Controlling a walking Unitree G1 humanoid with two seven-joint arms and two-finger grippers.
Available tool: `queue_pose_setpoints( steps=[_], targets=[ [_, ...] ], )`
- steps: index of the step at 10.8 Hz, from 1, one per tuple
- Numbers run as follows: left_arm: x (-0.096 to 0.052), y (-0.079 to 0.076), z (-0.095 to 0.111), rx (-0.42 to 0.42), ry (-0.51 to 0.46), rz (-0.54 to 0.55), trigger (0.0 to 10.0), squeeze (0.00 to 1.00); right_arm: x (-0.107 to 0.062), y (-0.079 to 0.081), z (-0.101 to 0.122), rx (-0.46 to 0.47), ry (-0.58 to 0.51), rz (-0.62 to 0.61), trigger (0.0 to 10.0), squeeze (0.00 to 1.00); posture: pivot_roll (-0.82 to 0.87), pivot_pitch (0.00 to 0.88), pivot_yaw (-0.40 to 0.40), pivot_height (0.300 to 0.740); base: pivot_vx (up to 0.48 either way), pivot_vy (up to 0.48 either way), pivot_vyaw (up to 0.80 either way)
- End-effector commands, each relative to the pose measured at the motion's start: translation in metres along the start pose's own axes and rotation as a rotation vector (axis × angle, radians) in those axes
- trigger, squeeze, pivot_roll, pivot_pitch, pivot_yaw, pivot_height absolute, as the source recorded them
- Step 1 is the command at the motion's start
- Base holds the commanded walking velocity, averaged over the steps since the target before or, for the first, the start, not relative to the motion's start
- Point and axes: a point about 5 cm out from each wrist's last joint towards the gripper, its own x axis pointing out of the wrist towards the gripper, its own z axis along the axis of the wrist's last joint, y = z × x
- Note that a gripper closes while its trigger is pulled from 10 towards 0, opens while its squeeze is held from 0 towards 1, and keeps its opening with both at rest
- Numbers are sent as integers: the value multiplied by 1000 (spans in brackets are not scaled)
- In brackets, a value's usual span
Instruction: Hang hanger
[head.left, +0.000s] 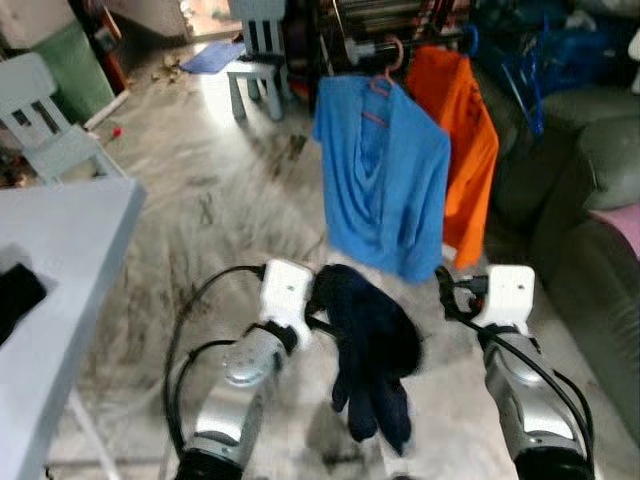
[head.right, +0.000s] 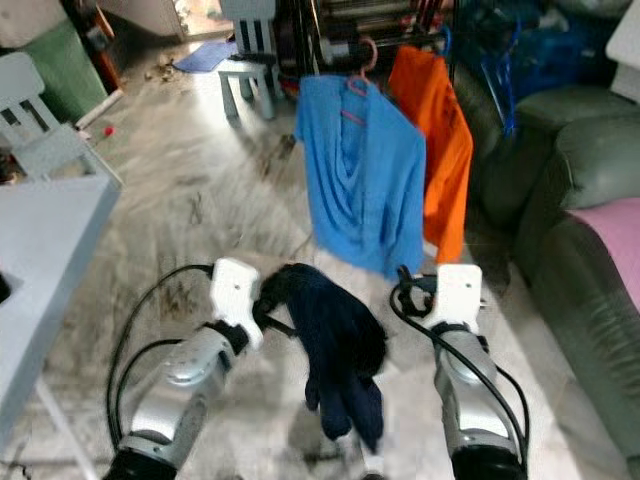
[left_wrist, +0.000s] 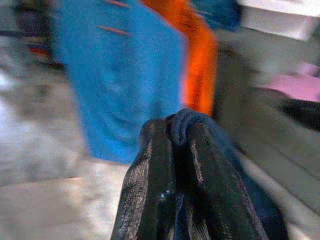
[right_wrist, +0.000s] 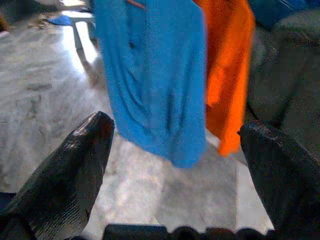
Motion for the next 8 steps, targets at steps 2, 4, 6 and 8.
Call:
queue_pose_setpoints(
  steps=[2,4,6,8],
  targets=[
    [-8,31,-14,4,41,168,10000,0,2,14,-1,-10,18,71,10000,0,-94,91,22,740,0,0,0],
    [-8,40,-17,-5,35,242,10000,0,6,19,-1,-30,33,118,10000,0,-76,81,-27,740,0,0,0],
    [-6,44,-15,-16,2,261,10000,0,13,28,2,-40,34,154,10000,0,-61,72,-49,740,0,0,0],
    [-4,38,-11,-18,-13,232,10000,0,13,33,3,-15,25,153,10000,0,-55,73,-29,740,0,0,-272]
  ],
)
